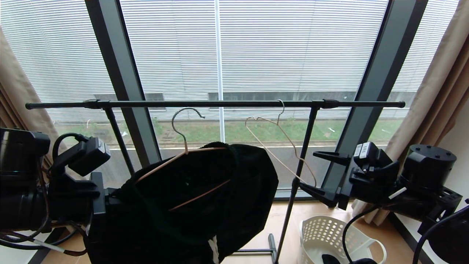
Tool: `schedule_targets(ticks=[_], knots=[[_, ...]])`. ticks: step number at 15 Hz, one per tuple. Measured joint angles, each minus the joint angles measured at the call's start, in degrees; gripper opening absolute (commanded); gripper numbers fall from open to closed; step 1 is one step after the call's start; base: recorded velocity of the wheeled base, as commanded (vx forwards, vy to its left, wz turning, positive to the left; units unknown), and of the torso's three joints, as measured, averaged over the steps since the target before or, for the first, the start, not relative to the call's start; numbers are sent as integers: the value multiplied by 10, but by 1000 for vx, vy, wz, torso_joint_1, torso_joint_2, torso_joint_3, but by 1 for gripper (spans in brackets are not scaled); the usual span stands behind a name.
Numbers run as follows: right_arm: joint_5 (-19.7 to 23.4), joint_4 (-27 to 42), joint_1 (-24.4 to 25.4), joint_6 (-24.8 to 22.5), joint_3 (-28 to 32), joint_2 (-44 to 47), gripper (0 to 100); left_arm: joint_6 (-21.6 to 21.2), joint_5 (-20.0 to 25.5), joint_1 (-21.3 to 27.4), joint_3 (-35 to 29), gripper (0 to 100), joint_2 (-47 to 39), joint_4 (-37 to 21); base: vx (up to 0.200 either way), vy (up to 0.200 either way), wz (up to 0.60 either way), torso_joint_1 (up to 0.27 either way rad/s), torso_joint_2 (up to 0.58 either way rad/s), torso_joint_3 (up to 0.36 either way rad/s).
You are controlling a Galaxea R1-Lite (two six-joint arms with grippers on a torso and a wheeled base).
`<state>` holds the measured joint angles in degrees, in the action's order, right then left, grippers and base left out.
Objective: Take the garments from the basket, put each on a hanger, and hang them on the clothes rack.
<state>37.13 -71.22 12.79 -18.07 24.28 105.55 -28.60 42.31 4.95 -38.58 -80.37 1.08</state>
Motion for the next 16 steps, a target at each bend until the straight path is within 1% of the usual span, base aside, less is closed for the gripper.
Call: schedule_targets(ticks=[2,5,6,7,9,11,14,16], knots=[[-56,2,26,15,10,-11,100,42,-21,-2,-9,0,3,1,0,0,0,0,0,0],[-119,5,51,67,37,-18,100,94,-99,20,-34,0,-10,1,0,0,0,0,0,0],[-147,11,59,86,50,-19,100,114,-124,33,-45,0,-21,1,0,0,0,0,0,0],[-163,30,64,94,62,-19,100,128,-150,45,-56,0,-34,1,0,0,0,0,0,0],[-170,52,69,96,75,-23,100,146,-196,67,-79,0,-65,1,0,0,0,0,0,0],[-170,53,70,96,78,-27,100,186,-221,84,-111,0,-98,1,0,0,0,0,0,0],[-171,53,71,96,79,-29,100,225,-232,95,-148,0,-140,2,0,0,0,0,0,0],[-170,53,71,96,80,-29,100,233,-233,97,-167,0,-171,33,0,0,0,0,0,0]])
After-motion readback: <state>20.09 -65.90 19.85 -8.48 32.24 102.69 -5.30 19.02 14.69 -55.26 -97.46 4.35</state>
